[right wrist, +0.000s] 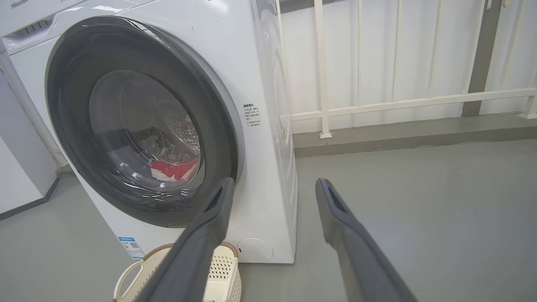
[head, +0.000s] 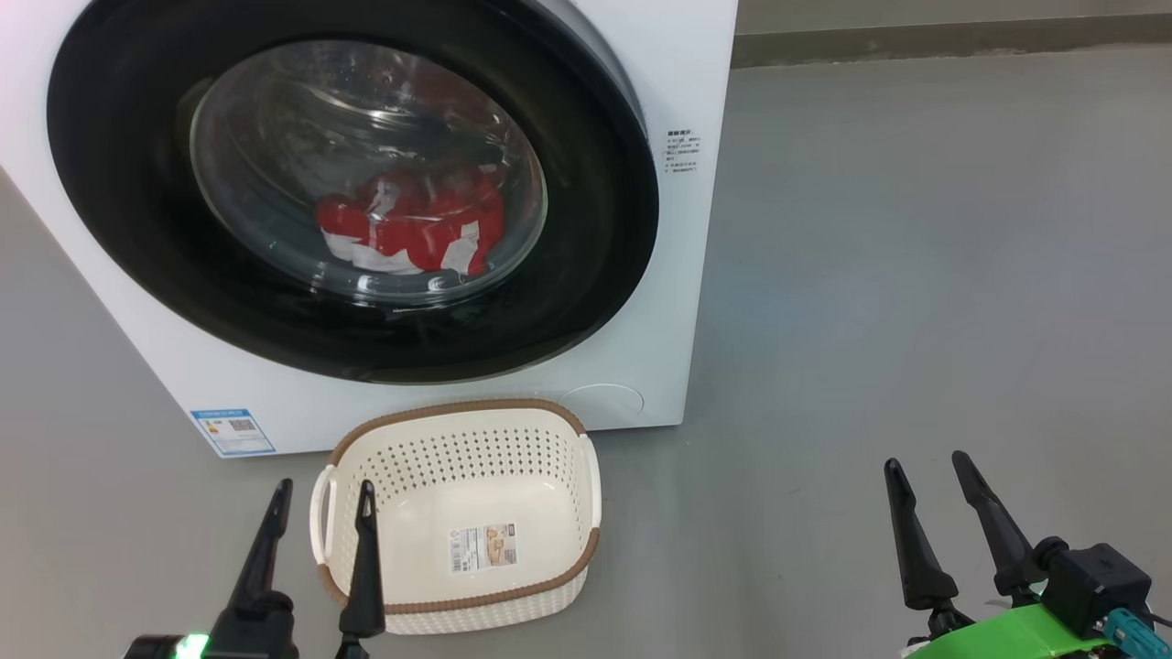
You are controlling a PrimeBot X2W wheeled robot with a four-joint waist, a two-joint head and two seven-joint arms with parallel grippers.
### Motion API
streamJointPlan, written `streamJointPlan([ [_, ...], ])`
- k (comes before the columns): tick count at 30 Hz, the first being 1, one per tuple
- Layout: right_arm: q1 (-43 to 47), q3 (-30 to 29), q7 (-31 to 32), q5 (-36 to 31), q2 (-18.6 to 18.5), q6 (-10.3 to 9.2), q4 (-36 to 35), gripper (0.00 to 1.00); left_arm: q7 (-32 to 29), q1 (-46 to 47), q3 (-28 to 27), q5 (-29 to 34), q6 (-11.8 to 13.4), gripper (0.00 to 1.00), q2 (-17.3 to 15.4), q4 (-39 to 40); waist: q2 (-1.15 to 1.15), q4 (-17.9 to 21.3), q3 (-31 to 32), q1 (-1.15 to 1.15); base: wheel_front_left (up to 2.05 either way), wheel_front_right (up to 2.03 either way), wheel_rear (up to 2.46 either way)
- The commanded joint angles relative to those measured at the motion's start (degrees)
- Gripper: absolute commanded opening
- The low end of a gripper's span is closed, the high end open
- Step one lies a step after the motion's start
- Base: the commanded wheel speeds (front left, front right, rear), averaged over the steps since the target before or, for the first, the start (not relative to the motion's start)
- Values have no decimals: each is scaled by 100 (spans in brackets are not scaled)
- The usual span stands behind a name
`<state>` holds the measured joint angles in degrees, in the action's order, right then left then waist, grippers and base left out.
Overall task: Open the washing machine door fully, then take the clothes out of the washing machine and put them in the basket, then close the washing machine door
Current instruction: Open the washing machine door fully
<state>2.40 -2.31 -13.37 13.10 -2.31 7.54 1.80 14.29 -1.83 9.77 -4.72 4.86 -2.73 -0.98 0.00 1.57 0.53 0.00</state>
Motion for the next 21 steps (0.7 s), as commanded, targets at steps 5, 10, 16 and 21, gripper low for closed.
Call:
streamJointPlan([
  [5,-76,137,7,-69,-57,-5,-181,100,54,121,-139,-48,74,100,-68,126,0,-8,-11,0,0,0,0],
  [10,-72,139,3,-60,-57,-5,-200,100,54,119,-115,-62,90,100,-80,150,0,-18,-31,0,0,0,0],
  [16,-113,91,-14,-6,-56,-5,-240,100,56,148,-66,-50,109,100,-103,260,0,-64,-203,0,0,0,0],
  [21,-230,-10,-45,-7,-56,-5,-255,100,58,221,-16,-18,118,100,-119,351,0,-137,-422,0,0,0,0],
])
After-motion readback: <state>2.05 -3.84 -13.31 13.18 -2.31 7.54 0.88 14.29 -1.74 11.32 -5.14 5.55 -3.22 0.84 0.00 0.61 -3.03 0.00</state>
